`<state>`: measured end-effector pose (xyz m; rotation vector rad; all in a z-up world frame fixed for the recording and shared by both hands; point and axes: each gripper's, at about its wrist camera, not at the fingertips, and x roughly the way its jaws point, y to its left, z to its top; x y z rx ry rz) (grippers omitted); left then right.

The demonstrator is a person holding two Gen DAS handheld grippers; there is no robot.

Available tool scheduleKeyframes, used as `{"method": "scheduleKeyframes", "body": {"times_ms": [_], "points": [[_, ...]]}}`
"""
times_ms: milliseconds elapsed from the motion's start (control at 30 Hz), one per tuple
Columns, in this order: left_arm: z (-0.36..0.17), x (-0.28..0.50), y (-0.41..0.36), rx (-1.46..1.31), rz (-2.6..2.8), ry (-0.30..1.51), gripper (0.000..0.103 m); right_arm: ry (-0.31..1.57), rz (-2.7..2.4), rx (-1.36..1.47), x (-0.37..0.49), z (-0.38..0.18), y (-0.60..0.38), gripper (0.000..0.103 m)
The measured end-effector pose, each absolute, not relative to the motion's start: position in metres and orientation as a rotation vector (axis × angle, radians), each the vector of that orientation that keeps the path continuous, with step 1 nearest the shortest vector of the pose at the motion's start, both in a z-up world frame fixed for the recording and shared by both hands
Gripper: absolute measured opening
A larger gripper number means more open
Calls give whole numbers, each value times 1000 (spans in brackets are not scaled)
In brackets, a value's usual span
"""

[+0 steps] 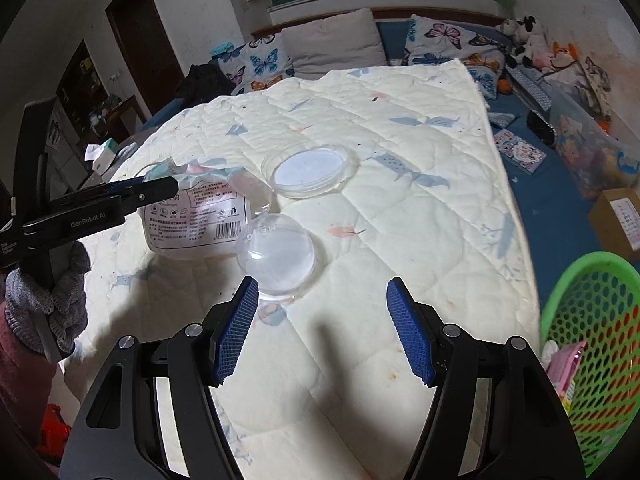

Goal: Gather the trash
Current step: 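Grasp the clear plastic lid with the right gripper while the left gripper grasps the plastic bag, then carry the clear lid toward the green basket with the right gripper while the left gripper holds the bag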

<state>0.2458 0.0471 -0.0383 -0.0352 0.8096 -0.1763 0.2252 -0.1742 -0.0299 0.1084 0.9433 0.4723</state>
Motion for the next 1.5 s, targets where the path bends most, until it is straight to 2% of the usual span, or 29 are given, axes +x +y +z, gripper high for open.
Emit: {"method": "scheduleKeyframes", "body": {"times_ms": [333, 467, 667, 967, 1500], "points": [[-31, 238, 50, -46, -185, 779, 19, 965, 520, 83, 244, -39, -141, 63], [-24, 233, 55, -56, -191, 762, 16, 968, 531, 75, 249, -43, -129, 62], [-15, 225, 59, -79, -201, 739, 16, 982, 524, 72, 258, -49, -118, 57], [-2, 215, 58, -95, -219, 709, 16, 960, 515, 64, 255, -48, -119, 56], [15, 202, 15, -67, -306, 674, 16, 896, 430, 124, 208, -21, -187, 56]]}}
